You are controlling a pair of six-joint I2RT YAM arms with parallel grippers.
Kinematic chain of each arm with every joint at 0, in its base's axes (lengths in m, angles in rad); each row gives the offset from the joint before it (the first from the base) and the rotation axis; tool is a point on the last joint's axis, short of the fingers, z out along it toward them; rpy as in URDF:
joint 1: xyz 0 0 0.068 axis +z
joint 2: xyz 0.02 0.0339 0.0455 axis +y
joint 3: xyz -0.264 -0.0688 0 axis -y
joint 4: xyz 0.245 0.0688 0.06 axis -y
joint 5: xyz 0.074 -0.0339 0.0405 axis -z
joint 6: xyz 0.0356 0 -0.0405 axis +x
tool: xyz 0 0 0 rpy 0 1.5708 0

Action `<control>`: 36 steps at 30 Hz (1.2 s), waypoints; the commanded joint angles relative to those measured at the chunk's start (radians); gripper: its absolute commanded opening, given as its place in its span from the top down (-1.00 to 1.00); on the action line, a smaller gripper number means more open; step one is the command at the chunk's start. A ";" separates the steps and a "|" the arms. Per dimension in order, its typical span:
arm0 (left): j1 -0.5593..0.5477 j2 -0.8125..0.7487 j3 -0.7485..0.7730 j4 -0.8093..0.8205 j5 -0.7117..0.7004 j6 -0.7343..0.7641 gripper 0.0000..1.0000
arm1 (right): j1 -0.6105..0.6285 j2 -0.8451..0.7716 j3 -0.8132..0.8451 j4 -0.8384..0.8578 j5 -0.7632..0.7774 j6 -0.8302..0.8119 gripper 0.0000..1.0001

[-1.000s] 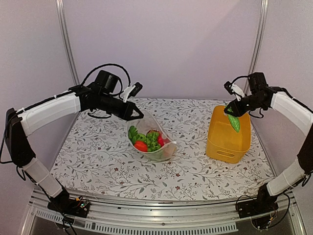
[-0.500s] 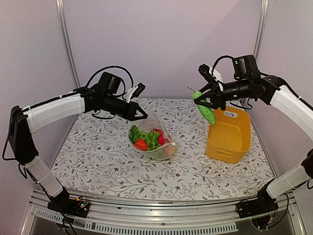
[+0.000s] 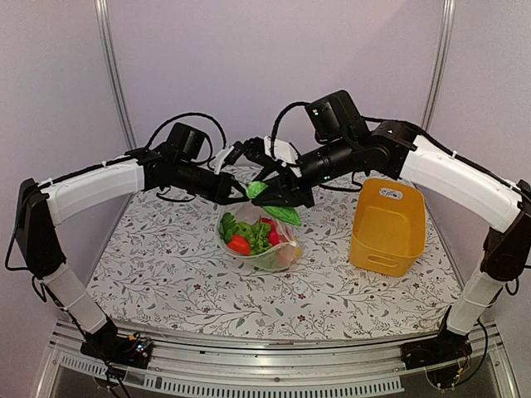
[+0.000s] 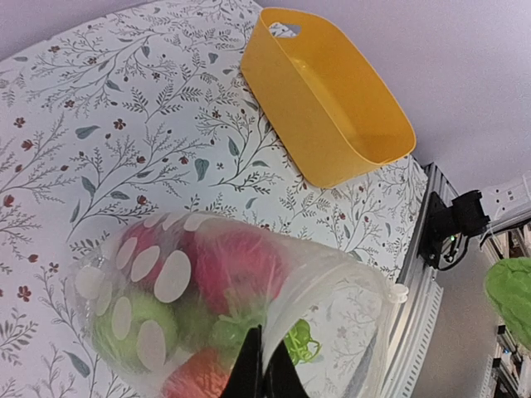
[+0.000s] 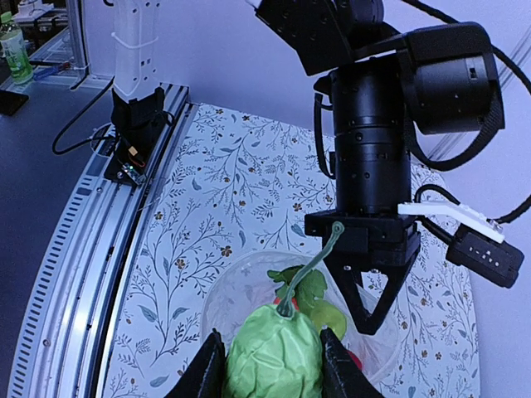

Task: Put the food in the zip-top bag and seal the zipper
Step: Place the fake vegetable in the zipper food storage bag.

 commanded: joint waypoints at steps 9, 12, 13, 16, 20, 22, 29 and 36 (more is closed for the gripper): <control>0.022 -0.014 -0.024 0.020 0.037 -0.009 1.00 | 0.083 0.221 0.110 0.106 0.120 -0.083 0.78; 0.025 -0.022 -0.024 0.021 0.038 -0.007 1.00 | 0.084 0.258 0.106 0.131 0.140 -0.088 0.75; 0.026 -0.023 -0.024 0.020 0.039 -0.007 1.00 | 0.084 0.270 0.102 0.135 0.151 -0.093 0.74; 0.027 -0.032 -0.026 0.020 0.039 -0.010 1.00 | 0.085 0.287 0.073 0.152 0.218 -0.101 0.65; 0.027 -0.042 -0.028 0.021 0.035 -0.009 1.00 | 0.084 0.283 0.015 0.143 0.268 -0.066 0.59; 0.028 -0.044 -0.029 0.021 0.031 -0.007 1.00 | 0.084 0.278 -0.012 0.121 0.280 -0.044 0.59; 0.028 -0.041 -0.031 0.021 0.027 -0.005 1.00 | 0.084 0.291 0.022 -0.011 0.345 -0.001 -0.01; 0.028 -0.043 -0.033 0.021 0.013 -0.002 1.00 | 0.090 0.223 0.024 -0.106 0.182 0.002 -0.20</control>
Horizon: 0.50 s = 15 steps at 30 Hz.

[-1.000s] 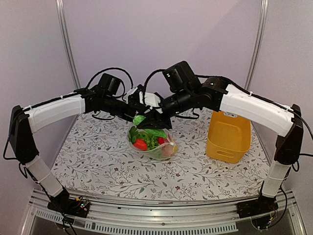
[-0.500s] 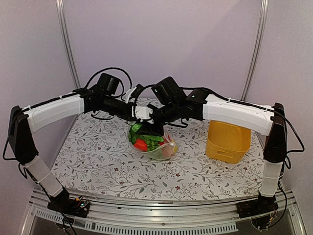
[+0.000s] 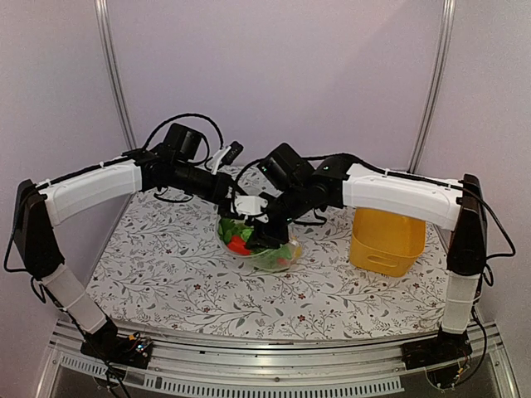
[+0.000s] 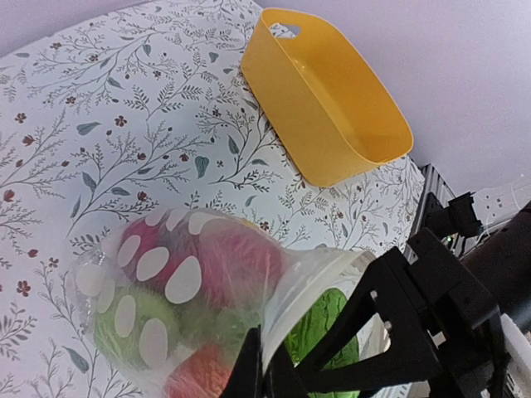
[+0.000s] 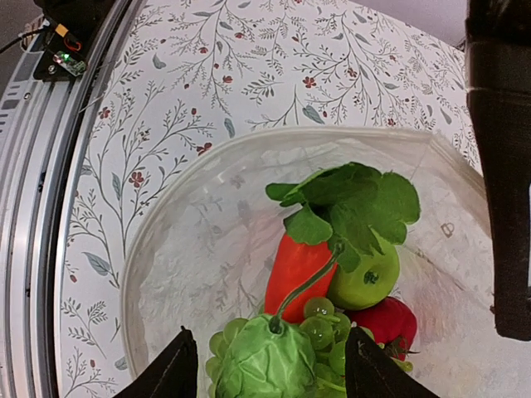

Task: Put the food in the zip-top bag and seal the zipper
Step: Place the fake vegetable in the zipper food storage bag.

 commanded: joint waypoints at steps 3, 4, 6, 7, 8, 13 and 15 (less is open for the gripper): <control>0.011 -0.024 -0.014 0.017 -0.011 0.003 1.00 | 0.029 -0.071 0.002 -0.144 -0.129 -0.033 -0.21; 0.011 -0.024 -0.013 0.016 -0.010 0.004 1.00 | 0.043 -0.075 -0.008 -0.150 -0.111 -0.046 -0.22; 0.013 -0.019 -0.013 0.015 -0.007 0.004 1.00 | 0.073 -0.090 -0.048 -0.143 -0.054 -0.076 -0.22; 0.013 -0.017 -0.013 0.015 -0.007 0.004 1.00 | 0.084 -0.095 -0.063 -0.137 -0.036 -0.080 -0.23; 0.011 -0.016 -0.013 0.015 -0.009 0.004 1.00 | 0.091 -0.100 -0.071 -0.133 -0.028 -0.082 -0.23; 0.012 -0.019 -0.011 0.015 -0.004 0.003 1.00 | 0.097 -0.094 -0.051 -0.123 0.011 -0.063 -0.22; 0.014 -0.019 -0.011 0.015 -0.005 0.004 1.00 | 0.097 -0.085 -0.037 -0.130 0.014 -0.065 -0.19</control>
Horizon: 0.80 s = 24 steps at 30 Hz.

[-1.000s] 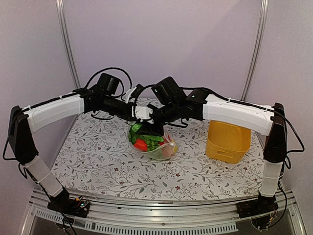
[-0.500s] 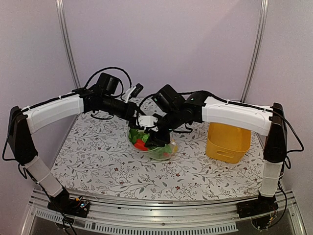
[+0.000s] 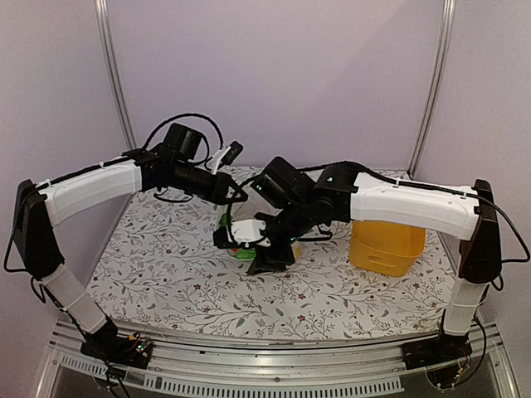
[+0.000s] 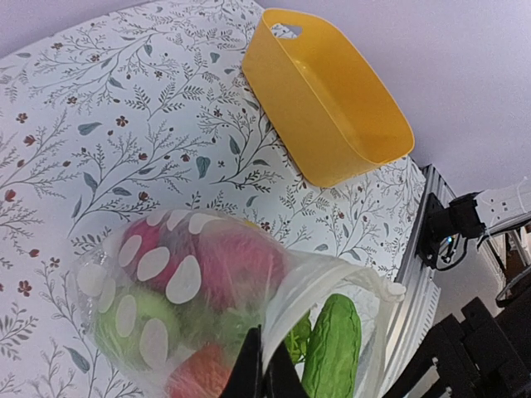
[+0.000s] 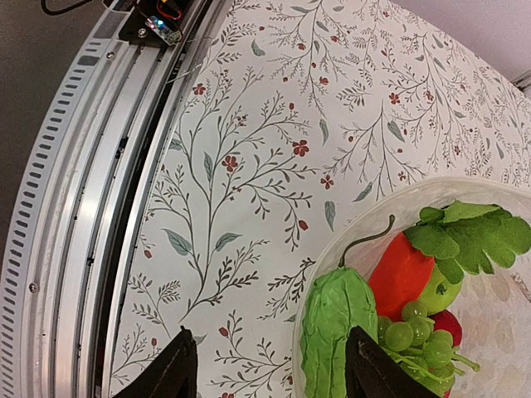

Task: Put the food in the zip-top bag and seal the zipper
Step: Place the fake vegetable in the zipper food storage bag, then pass from the left arm to the right

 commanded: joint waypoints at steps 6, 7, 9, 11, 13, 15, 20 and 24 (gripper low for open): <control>0.017 -0.013 -0.013 0.015 0.010 0.001 1.00 | -0.008 0.056 0.048 -0.019 0.035 0.019 0.15; 0.017 -0.016 -0.012 0.015 0.010 0.001 1.00 | -0.008 0.063 0.046 -0.018 0.039 0.022 0.26; 0.020 -0.015 -0.011 0.016 0.009 0.002 1.00 | -0.008 0.073 0.033 -0.013 0.041 0.022 0.39; 0.023 -0.012 -0.012 0.015 0.007 0.003 1.00 | -0.008 0.078 0.024 0.003 0.058 0.023 0.38; 0.024 -0.011 -0.011 0.014 0.007 0.003 1.00 | -0.008 0.091 0.028 0.008 0.079 0.030 0.36; 0.023 -0.011 -0.011 0.014 0.010 0.003 1.00 | -0.008 0.103 0.030 0.015 0.107 0.032 0.36; 0.022 -0.017 -0.015 0.014 0.009 -0.001 1.00 | -0.008 0.123 0.025 0.033 0.152 0.053 0.67; 0.025 -0.022 -0.014 0.015 -0.004 0.018 0.92 | -0.010 0.088 0.029 0.043 0.155 0.057 1.00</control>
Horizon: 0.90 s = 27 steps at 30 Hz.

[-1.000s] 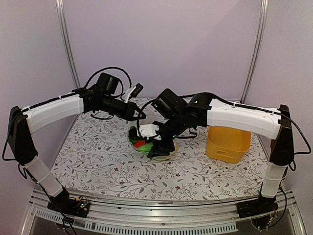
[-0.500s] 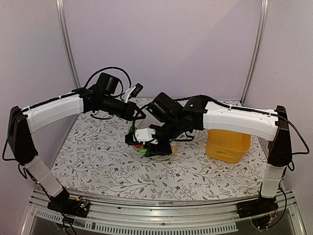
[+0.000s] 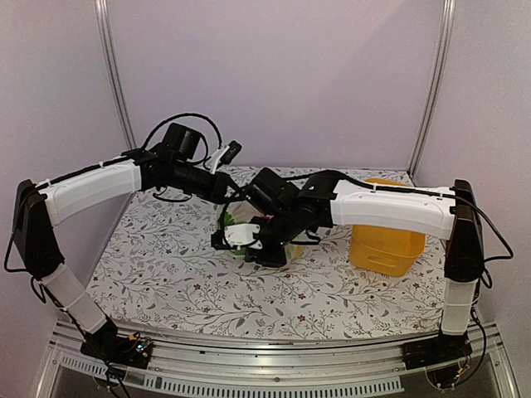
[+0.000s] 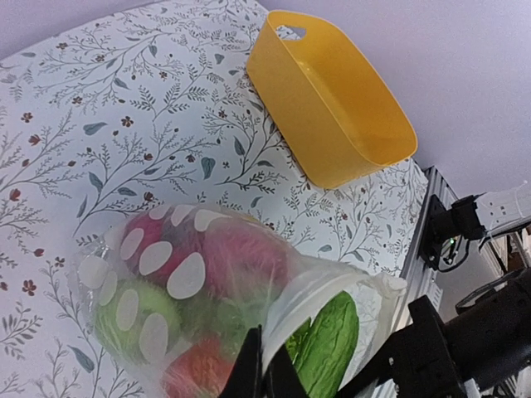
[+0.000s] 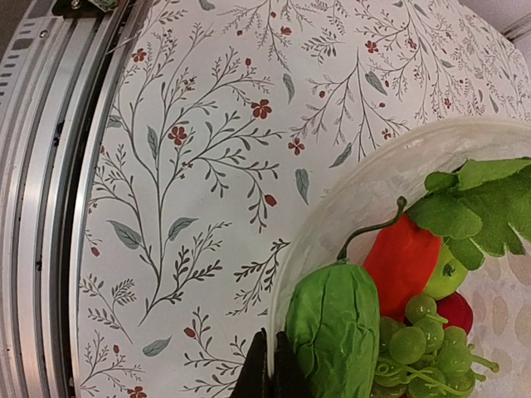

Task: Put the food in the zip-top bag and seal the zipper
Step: Pass from the left arm to the right, then set the zipper food storage bag at the center of the board.

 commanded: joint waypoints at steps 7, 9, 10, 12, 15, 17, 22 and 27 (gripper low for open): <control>-0.005 -0.145 -0.020 -0.014 -0.147 0.163 0.23 | -0.024 -0.143 -0.009 -0.008 -0.013 -0.019 1.00; -0.036 -0.269 -0.053 0.016 -0.209 0.235 0.12 | -0.029 -0.173 -0.031 -0.029 -0.057 -0.032 1.00; -0.057 -0.328 -0.083 0.039 -0.237 0.267 0.05 | -0.033 -0.197 -0.048 -0.034 -0.082 -0.040 1.00; -0.095 -0.428 -0.144 0.082 -0.243 0.299 -0.13 | -0.040 -0.231 -0.086 -0.025 -0.115 -0.046 1.00; -0.128 -0.519 -0.225 0.086 -0.169 0.294 -0.16 | -0.052 -0.249 -0.123 -0.015 -0.145 -0.031 1.00; -0.136 -0.549 -0.279 0.083 -0.125 0.269 -0.15 | -0.052 -0.244 -0.132 -0.013 -0.151 -0.023 1.00; -0.198 -0.549 -0.339 0.033 -0.035 0.259 -0.15 | -0.052 -0.238 -0.131 -0.013 -0.167 -0.016 0.98; -0.223 -0.537 -0.405 0.102 0.051 0.271 -0.18 | -0.052 -0.250 -0.127 -0.022 -0.203 -0.010 0.96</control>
